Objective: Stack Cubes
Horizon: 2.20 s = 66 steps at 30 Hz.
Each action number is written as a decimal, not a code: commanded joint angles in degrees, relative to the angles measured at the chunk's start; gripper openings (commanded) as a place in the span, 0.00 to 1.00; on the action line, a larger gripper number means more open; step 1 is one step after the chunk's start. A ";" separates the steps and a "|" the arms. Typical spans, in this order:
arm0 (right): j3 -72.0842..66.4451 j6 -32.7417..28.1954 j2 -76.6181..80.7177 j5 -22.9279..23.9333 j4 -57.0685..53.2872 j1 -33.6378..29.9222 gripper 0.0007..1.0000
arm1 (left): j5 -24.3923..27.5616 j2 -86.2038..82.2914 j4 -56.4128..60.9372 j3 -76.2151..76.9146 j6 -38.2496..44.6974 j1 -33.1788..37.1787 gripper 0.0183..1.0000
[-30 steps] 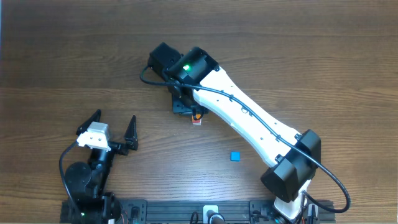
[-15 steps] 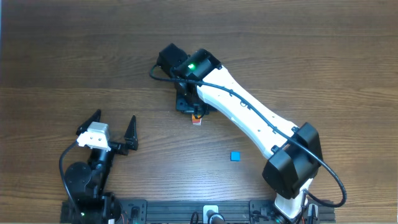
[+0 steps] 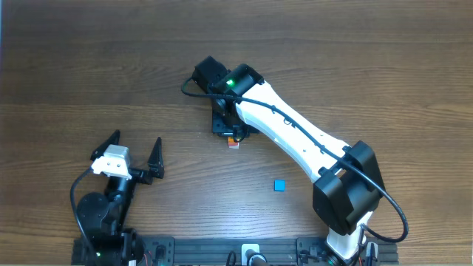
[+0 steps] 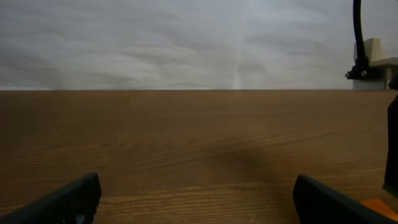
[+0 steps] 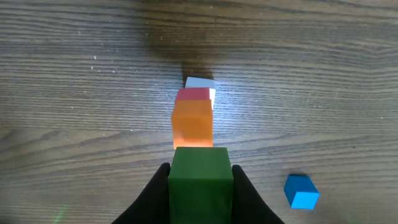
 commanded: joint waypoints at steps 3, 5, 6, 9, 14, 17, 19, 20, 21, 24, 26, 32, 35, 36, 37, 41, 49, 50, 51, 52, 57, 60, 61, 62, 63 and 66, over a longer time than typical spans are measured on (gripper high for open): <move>-0.46 -0.59 1.70 -0.09 0.74 -0.07 0.01 | 0.57 -0.28 0.13 -0.35 1.03 -0.28 1.00; -0.46 -0.92 2.58 -0.11 1.14 -0.07 0.01 | 0.57 -0.28 0.13 -0.35 1.03 -0.28 1.00; -0.46 -0.90 2.86 -0.11 1.25 -0.09 0.01 | 0.57 -0.28 0.13 -0.35 1.03 -0.28 1.00; -0.46 -0.92 3.72 -0.57 1.86 -0.09 0.01 | 0.57 -0.28 0.13 -0.35 1.03 -0.28 1.00; -0.46 -0.92 3.82 -0.59 2.01 -0.09 0.01 | 0.57 -0.28 0.13 -0.35 1.03 -0.28 1.00; -0.46 -0.92 3.85 -0.57 2.03 -0.07 0.01 | 0.57 -0.28 0.13 -0.35 1.03 -0.28 1.00; -0.46 -0.92 3.85 -0.55 2.03 -0.09 0.01 | 0.57 -0.28 0.13 -0.35 1.03 -0.28 1.00; -0.46 -0.92 3.85 -0.55 2.03 -0.09 0.01 | 0.57 -0.28 0.13 -0.35 1.03 -0.28 1.00; -0.46 -0.92 3.85 -0.55 2.01 -0.09 0.01 | 0.57 -0.28 0.13 -0.35 1.03 -0.28 1.00; -0.46 -0.92 3.85 -0.55 2.01 -0.09 0.01 | 0.57 -0.28 0.13 -0.35 1.03 -0.28 1.00; -0.46 -0.92 3.85 -0.52 2.01 -0.07 0.01 | 0.57 -0.28 0.13 -0.35 1.03 -0.28 1.00; -0.46 -0.94 3.85 -0.48 1.99 0.02 0.01 | 0.57 -0.28 0.13 -0.35 1.03 -0.28 1.00; -0.46 -0.92 3.87 -0.48 2.01 0.04 0.01 | 0.57 -0.28 0.13 -0.35 1.03 -0.28 1.00; -0.46 -0.94 3.87 -0.44 1.99 0.07 0.01 | 0.57 -0.28 0.13 -0.35 1.03 -0.28 1.00; -0.46 -0.92 3.87 -0.33 1.97 0.09 0.01 | 0.57 -0.28 0.13 -0.35 1.03 -0.28 1.00; -0.46 -0.92 3.93 -0.28 1.97 0.13 0.01 | 0.57 -0.28 0.13 -0.35 1.03 -0.28 1.00; -0.92 -0.92 3.96 -0.24 2.01 0.13 0.02 | 0.57 -0.28 0.13 -0.35 1.03 -0.28 1.00; -1.11 -0.92 3.96 -0.24 2.03 0.13 0.02 | 0.57 -0.28 0.13 -0.35 1.03 -0.28 1.00; -1.29 -0.92 3.96 -0.24 2.03 0.13 0.02 | 0.57 -0.28 0.13 -0.35 1.03 -0.28 1.00; -1.46 -0.92 3.96 -0.24 2.03 0.13 0.02 | 0.57 -0.28 0.13 -0.35 1.03 -0.28 1.00; -1.55 -0.92 3.96 0.15 2.12 0.11 0.04 | 0.57 -0.28 0.13 -0.35 1.03 -0.28 1.00; -1.55 -0.92 3.96 0.15 2.40 0.11 0.04 | 0.57 -0.28 0.13 -0.35 1.03 -0.28 1.00; -1.55 -0.92 3.96 0.15 2.49 0.11 0.04 | 0.57 -0.28 0.13 -0.35 1.03 -0.28 1.00; -1.55 -0.92 3.96 0.15 2.67 0.13 0.04 | 0.57 -0.28 0.11 -0.35 1.03 -0.28 0.99; -1.55 -0.90 3.96 0.15 2.75 0.11 0.04 | 0.57 -0.28 0.13 -0.35 1.03 -0.28 1.00; -1.55 -0.92 3.96 0.15 3.04 0.11 0.04 | 0.57 -0.28 0.13 -0.35 1.03 -0.28 1.00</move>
